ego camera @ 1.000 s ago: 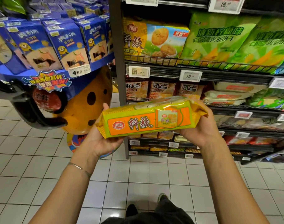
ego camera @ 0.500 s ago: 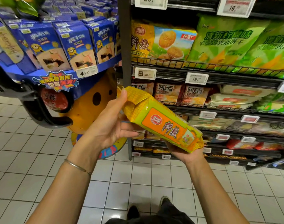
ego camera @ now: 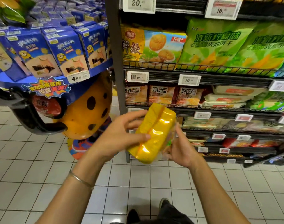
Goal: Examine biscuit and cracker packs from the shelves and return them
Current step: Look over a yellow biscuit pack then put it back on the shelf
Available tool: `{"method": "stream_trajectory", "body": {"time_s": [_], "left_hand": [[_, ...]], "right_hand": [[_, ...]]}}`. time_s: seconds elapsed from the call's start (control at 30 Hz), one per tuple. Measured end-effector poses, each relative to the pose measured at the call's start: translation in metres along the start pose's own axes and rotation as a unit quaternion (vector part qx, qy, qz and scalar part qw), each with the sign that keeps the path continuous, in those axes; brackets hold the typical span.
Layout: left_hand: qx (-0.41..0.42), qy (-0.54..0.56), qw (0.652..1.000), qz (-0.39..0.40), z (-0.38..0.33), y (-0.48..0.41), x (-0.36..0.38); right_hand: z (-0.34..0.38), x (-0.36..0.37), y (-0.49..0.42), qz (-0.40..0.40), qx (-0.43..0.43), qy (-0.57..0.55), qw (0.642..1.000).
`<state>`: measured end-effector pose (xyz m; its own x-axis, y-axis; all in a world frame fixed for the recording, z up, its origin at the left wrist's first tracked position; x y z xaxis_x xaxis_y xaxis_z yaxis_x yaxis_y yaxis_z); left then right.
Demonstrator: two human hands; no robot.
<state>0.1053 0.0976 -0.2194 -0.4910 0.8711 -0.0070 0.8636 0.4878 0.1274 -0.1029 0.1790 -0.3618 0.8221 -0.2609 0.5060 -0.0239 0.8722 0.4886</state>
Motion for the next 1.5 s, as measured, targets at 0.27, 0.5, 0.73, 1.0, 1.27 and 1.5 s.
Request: {"method": "stream_trajectory", "body": {"time_s": [0.27,0.5,0.73,1.0,1.27,1.5], "left_hand": [[0.1,-0.2,0.975,0.002,0.028,0.0,0.052],[0.119,-0.042,0.991,-0.042,0.032,-0.026,0.057],[0.114,0.189,0.951,-0.217,-0.001,-0.06,0.03],[0.278,0.13,0.902,-0.304,-0.106,-0.084,-0.014],[0.321,-0.126,0.873,-0.345,-0.221,-0.114,-0.039],[0.338,-0.179,0.872,-0.305,-0.303,-0.146,-0.059]], "right_hand": [[0.036,-0.023,0.002,-0.051,-0.175,-0.162,0.97],[0.096,-0.039,0.023,-0.122,-0.243,0.053,0.961],[0.19,-0.026,0.067,-0.186,-0.34,0.309,0.868],[0.285,0.019,0.115,-0.088,-0.512,0.378,0.767],[0.343,0.066,0.149,-0.134,-0.708,0.342,0.603],[0.36,0.106,0.153,-0.221,-0.778,0.309,0.5]]}}
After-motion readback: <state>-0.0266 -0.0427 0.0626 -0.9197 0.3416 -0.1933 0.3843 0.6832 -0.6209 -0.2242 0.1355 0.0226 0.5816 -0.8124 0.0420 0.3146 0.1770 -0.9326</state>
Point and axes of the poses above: each hand's wrist, its own y-axis away from the middle knuckle, its own x-axis out of the palm, z = x × y, the point moved 5 cm from there along -y, towards the middle knuckle, and after that the axes turned 11 degrees about z, right-handed, at the moved point
